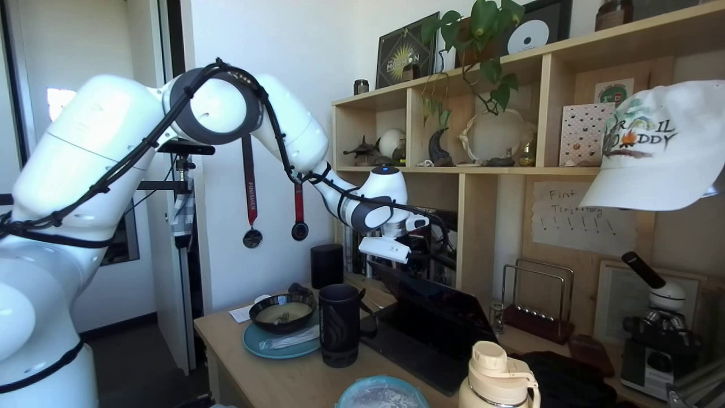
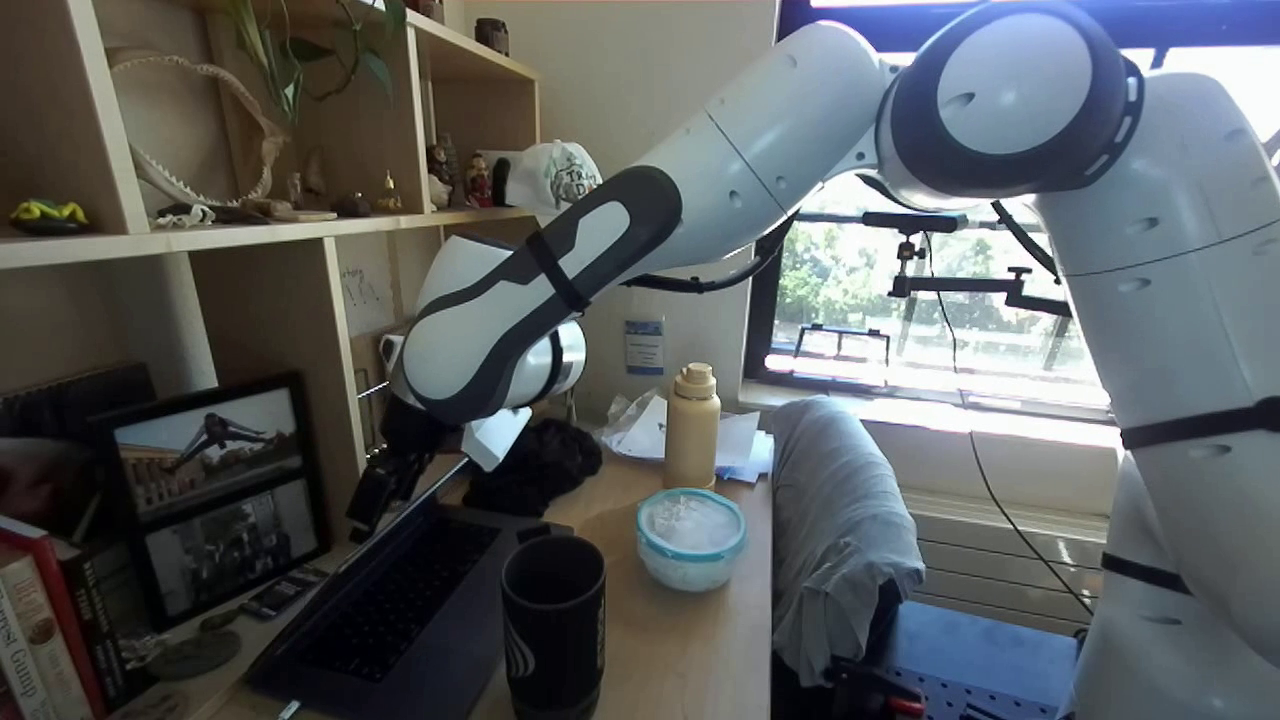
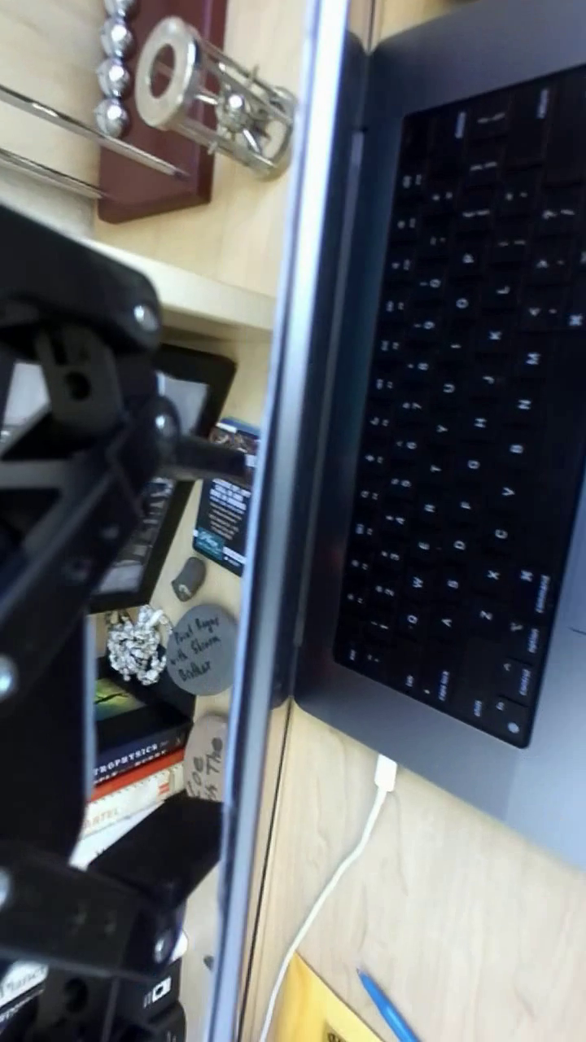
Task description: Close the laptop
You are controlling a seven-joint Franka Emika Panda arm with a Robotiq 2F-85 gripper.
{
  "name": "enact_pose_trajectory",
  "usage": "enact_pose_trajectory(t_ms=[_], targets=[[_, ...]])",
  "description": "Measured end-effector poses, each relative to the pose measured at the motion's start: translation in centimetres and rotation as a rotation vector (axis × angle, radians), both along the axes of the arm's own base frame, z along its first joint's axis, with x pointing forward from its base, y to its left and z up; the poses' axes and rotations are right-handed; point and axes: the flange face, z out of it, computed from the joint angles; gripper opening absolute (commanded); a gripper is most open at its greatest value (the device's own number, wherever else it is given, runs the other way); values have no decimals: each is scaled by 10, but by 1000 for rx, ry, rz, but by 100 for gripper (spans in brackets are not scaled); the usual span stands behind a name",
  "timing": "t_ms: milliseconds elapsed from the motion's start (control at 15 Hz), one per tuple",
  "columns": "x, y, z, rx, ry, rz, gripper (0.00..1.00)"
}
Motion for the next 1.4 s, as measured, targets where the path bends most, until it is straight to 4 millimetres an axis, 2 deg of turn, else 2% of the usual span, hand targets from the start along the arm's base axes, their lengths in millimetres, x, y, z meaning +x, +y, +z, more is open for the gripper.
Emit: enact_pose_trajectory(t_ms=[867, 1133, 1400], targets=[[-54, 4, -40, 106, 264, -40, 100], [-66, 3, -55, 97, 296, -41, 100], [-73, -3, -74, 63, 237, -60, 100]])
